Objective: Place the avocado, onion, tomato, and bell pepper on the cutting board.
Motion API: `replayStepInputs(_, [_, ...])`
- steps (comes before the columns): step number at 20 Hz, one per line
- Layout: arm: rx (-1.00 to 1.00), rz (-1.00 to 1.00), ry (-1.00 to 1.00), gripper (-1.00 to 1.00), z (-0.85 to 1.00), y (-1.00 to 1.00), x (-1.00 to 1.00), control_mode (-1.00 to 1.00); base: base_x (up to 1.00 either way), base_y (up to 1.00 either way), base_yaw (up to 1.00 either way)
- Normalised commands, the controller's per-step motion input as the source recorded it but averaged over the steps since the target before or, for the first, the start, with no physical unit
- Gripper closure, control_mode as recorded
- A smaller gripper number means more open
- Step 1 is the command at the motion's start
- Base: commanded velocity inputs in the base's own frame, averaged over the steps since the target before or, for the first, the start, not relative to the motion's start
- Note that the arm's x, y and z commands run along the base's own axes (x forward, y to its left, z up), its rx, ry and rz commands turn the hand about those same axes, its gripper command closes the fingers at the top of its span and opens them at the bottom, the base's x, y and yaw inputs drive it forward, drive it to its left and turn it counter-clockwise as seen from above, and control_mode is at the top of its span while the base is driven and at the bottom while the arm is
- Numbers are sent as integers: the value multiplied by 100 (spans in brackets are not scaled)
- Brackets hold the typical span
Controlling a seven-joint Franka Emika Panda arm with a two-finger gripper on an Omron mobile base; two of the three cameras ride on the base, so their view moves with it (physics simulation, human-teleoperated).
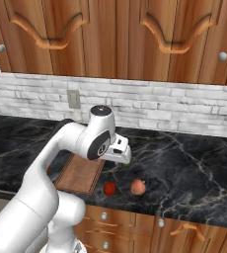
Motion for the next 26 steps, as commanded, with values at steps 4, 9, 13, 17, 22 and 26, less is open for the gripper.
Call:
replayStepInputs(4, [0,-3,1,-100,-29,0,-2,-100,0,0,0])
replayStepInputs(9, [0,-2,0,-100,-36,0,-8,-100,0,0,0])
replayStepInputs(13, [0,-3,1,-100,-40,0,-3,-100,0,0,0])
replayStepInputs(17, [0,-2,1,-100,-33,0,0,-100,0,0,0])
replayStepInputs(22, [0,-1,2,-100,-33,0,0,-100,0,0,0])
replayStepInputs(26, [0,0,4,-100,-36,0,0,-100,0,0,0])
